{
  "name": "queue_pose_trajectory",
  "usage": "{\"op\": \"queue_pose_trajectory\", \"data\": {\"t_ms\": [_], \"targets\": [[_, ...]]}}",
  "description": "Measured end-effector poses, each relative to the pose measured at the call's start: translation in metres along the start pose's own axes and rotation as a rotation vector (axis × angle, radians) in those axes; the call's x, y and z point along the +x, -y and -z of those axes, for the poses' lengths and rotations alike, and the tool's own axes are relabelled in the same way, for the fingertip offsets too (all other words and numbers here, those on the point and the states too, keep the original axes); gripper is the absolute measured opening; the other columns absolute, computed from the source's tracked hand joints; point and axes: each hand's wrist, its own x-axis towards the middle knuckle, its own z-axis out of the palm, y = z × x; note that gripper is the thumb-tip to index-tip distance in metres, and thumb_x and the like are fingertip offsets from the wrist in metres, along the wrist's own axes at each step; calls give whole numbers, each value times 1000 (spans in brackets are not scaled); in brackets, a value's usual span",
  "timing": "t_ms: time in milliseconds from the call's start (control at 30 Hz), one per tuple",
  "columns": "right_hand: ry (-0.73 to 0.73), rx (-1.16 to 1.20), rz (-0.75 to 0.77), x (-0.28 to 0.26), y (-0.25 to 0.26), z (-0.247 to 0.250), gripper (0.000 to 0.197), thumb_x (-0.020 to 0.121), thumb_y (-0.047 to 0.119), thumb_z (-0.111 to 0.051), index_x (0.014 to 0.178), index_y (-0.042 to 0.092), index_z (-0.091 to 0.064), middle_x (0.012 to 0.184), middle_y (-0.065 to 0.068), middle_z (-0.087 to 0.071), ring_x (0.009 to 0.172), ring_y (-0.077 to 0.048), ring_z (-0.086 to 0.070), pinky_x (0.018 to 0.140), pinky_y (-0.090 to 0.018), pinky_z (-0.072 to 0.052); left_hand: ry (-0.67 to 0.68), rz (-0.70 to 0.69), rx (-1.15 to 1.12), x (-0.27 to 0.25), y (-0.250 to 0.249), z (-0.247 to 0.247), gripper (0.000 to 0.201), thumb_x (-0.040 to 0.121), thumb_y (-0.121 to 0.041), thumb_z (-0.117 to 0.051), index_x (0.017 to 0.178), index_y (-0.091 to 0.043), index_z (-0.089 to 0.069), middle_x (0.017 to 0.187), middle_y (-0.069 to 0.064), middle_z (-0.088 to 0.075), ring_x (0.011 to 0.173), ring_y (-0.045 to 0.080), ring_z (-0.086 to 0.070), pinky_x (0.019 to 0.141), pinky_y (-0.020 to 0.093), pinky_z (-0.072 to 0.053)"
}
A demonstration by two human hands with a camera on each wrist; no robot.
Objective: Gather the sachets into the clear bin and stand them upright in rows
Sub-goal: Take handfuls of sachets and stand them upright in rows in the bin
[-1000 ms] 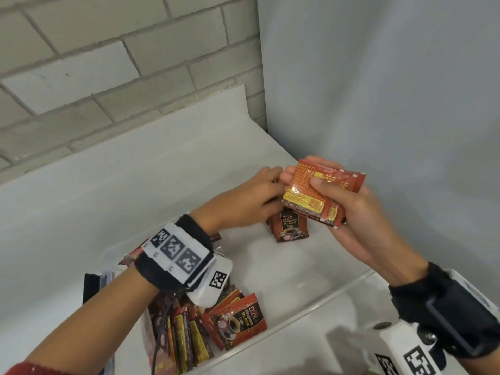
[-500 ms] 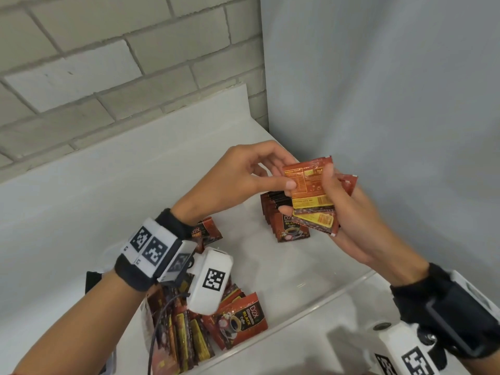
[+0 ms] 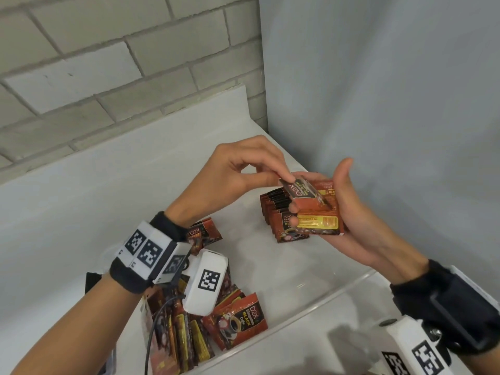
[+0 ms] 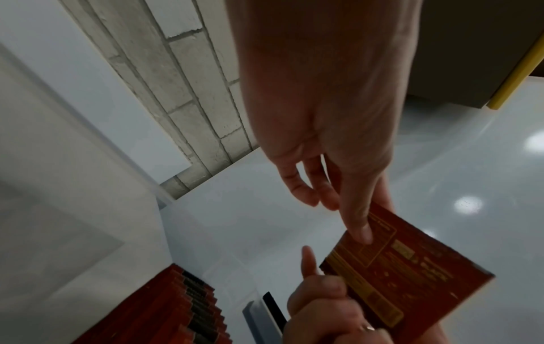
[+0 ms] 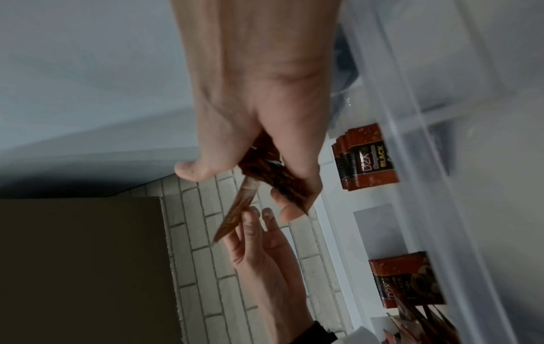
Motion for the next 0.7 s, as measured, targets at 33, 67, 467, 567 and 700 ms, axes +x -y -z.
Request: {"op": "queue_pose_trajectory", "data": {"t_ms": [33,67,467,567,700], "targets": [[0,3,-5,-1,1,-1,78,51,70,-74,109,18,-68,87,-8,-71,71,-21,-69,65,-28,-57,3,4,8,0,1,0,10,84,-6,-68,91,-10,-73,95,14,-63,86,33,-57,74,51,-46],[-18,4,-5,-2,2,-1,70,60,60,-75,112,14,-66,92,-10,-71,74,-22,-68,67,-28,-58,4,12,9,-1,2,0,9,84,-9,-67,88,-11,-74,95,12,-63,88,31,-57,75,52,-47],[-149,8,91,-2,3,-4,17,78,18,-64,95,18,-59,90,-9,-69,80,-19,-70,62,-27,-56,42,225,1,-3,-6,5,33,92,2,-45,105,-12,-72,101,7,-70,93,21,-64,78,25,-52],[-147,27,113,-1,3,-3,18,75,13,-64,92,19,-59,89,-7,-72,77,-18,-71,59,-25,-56,62,290,-18,-3,-12,2,15,91,-8,-62,103,-13,-71,100,7,-72,94,26,-66,80,37,-56],[-134,11,139,-1,2,-2,25,73,8,-64,96,19,-59,92,-7,-72,79,-20,-71,60,-27,-56,89,332,-50,-1,-12,0,23,80,-11,-72,104,-12,-68,105,19,-67,95,45,-60,85,50,-52]]}}
